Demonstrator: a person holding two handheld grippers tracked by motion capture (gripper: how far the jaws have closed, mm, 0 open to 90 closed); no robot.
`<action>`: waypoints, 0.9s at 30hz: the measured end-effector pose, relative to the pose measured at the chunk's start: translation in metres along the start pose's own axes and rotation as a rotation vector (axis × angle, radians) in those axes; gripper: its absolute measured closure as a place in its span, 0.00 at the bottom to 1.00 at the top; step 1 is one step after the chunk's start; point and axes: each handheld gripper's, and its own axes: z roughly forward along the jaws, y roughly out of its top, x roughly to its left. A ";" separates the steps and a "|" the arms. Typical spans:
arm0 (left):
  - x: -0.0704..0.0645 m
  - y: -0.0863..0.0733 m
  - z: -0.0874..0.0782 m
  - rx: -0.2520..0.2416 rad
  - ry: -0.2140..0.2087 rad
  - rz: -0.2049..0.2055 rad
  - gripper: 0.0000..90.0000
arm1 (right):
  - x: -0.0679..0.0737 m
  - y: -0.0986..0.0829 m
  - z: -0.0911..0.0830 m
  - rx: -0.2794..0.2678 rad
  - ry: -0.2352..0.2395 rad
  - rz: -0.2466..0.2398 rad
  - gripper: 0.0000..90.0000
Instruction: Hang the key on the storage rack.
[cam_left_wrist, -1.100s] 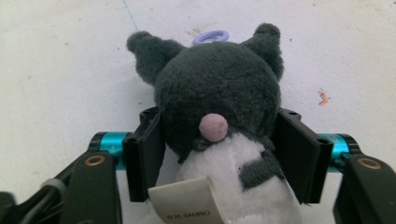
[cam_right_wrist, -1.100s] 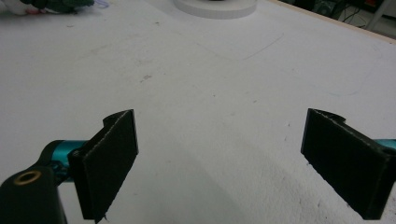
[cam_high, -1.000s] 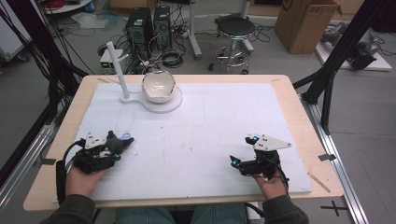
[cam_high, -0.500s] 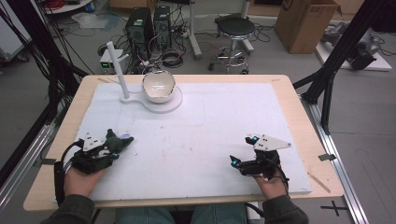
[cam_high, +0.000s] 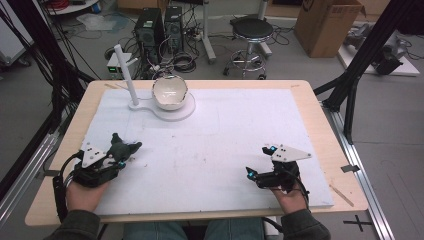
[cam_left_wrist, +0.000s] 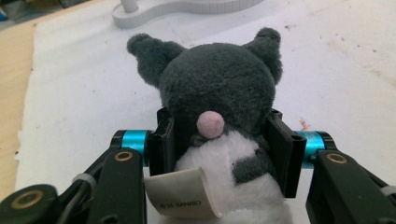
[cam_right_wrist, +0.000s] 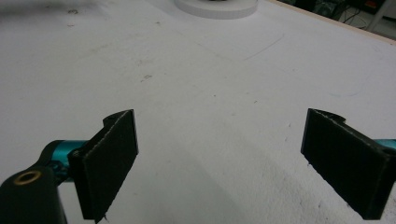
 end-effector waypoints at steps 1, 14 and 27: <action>-0.001 0.000 -0.001 -0.007 -0.002 0.001 0.57 | 0.000 0.000 0.000 0.000 0.001 0.000 0.11; -0.001 0.005 -0.012 -0.114 -0.006 -0.006 0.57 | 0.001 0.000 0.000 0.000 0.004 -0.004 0.11; 0.001 0.015 -0.018 -0.190 -0.046 -0.011 0.57 | -0.001 -0.001 -0.002 -0.009 0.002 -0.003 0.11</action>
